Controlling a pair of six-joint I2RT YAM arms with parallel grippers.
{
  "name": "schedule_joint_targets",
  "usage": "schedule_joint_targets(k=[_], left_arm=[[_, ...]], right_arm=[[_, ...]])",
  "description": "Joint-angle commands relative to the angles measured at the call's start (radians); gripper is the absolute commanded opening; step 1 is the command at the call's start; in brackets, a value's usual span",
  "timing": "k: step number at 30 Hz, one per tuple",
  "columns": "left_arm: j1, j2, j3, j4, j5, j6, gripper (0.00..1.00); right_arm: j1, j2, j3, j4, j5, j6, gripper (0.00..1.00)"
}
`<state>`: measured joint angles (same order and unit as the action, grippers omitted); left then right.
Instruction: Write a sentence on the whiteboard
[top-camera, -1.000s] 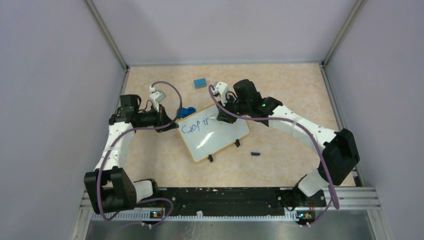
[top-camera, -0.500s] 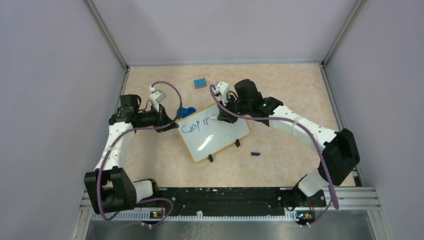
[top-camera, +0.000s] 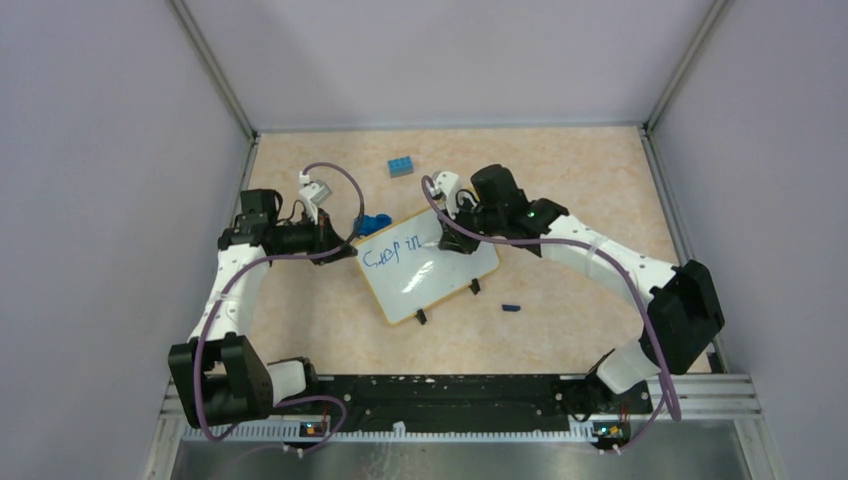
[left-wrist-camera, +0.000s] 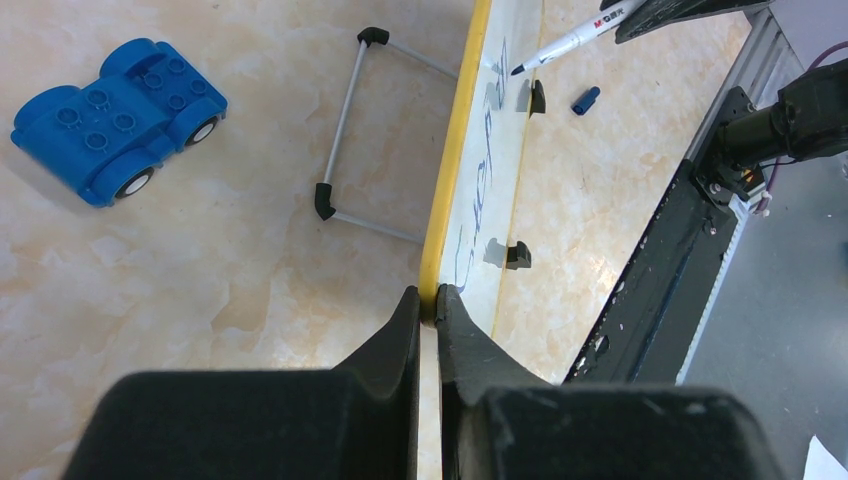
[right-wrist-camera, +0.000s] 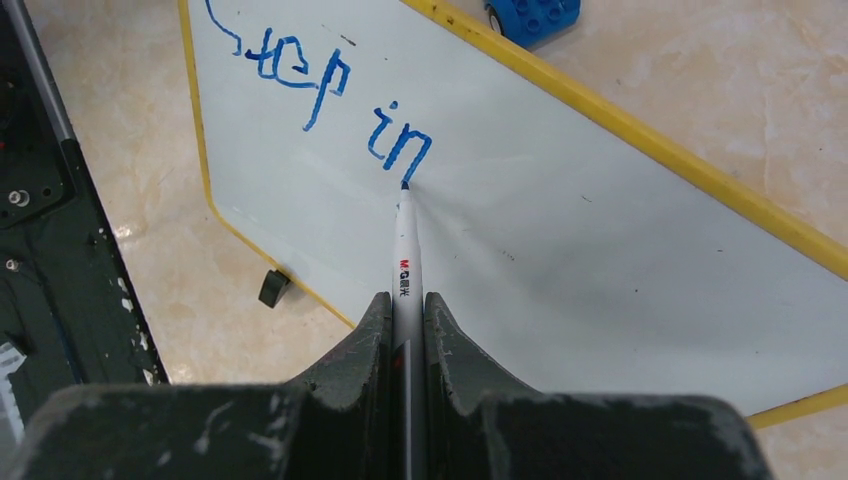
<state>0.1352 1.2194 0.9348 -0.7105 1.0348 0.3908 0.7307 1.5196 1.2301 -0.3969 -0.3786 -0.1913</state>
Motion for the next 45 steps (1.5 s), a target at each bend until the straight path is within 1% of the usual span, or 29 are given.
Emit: schedule_joint_targets(k=[1,6,12,20,45], left_arm=[[-0.011,-0.011,-0.019,-0.012,-0.018,0.021,0.00],[-0.011,-0.008,-0.017,-0.012,-0.016,0.022,0.00],[-0.011,-0.009,-0.018,-0.012,-0.008,0.025,0.00],[-0.012,-0.005,-0.017,-0.012,-0.011,0.028,0.00],[-0.016,-0.011,-0.019,-0.012,-0.015,0.028,0.00]], right_arm=[[-0.014,-0.070,0.045,0.026,-0.011,-0.005,0.00],[-0.039,-0.078,0.061,0.022,-0.016,-0.009,0.00],[-0.039,-0.063,0.055,0.035,0.004,-0.013,0.00],[-0.039,-0.041,0.074,0.023,-0.032,-0.017,0.00],[-0.025,-0.029,0.058,0.032,-0.047,-0.011,0.00]])
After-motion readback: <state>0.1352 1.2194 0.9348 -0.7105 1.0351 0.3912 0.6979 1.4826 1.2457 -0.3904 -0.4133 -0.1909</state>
